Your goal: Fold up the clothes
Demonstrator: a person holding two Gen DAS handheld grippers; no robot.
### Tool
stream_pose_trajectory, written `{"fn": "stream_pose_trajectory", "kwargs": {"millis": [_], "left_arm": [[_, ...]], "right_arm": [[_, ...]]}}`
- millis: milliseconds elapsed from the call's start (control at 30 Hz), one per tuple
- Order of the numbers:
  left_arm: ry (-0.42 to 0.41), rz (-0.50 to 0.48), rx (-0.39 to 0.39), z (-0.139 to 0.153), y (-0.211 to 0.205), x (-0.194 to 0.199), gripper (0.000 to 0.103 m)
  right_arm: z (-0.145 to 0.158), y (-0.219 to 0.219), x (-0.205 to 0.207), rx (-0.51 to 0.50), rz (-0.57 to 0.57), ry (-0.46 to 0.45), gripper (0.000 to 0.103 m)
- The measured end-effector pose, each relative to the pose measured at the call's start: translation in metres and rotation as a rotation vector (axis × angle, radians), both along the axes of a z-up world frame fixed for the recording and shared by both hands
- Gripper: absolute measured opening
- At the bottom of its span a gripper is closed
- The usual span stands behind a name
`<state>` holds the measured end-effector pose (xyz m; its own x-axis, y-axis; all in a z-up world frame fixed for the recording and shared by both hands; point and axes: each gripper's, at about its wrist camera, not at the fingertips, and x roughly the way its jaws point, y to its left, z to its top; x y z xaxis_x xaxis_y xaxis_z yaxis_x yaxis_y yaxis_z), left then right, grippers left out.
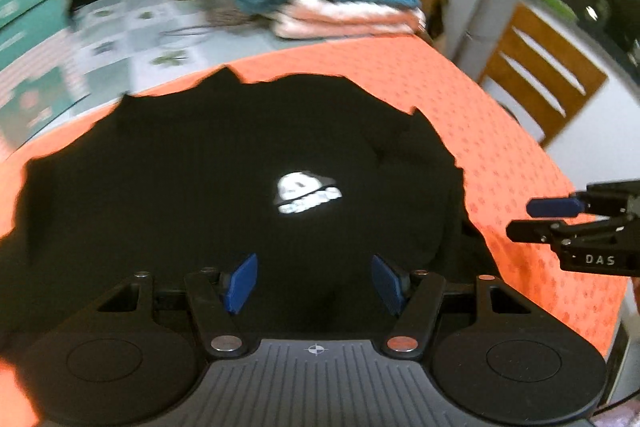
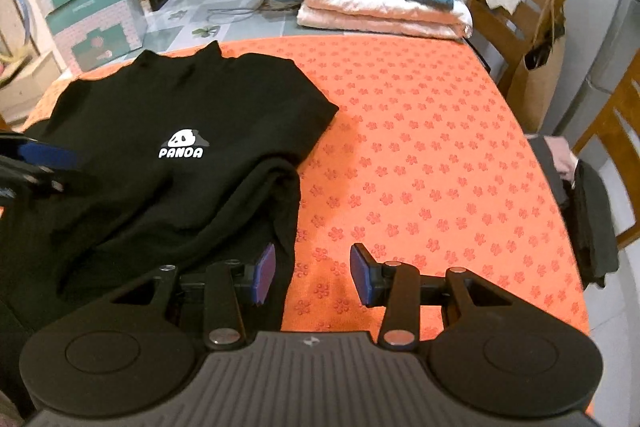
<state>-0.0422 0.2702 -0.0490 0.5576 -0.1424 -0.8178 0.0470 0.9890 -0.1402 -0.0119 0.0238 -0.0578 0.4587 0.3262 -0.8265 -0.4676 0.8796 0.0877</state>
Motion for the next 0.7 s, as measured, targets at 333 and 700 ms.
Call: {"fn": "stream_pose_trajectory", "kwargs": {"millis": [333, 700], "left_arm": [[0.026, -0.079, 0.108, -0.033, -0.037, 0.031, 0.016], [-0.125, 0.123, -0.056, 0.019, 0.045, -0.042, 0.006]], "right_arm": [[-0.016, -0.009, -0.001, 0.027, -0.057, 0.057, 0.047], [-0.010, 0.000, -0.004, 0.003, -0.015, 0.050, 0.047]]}}
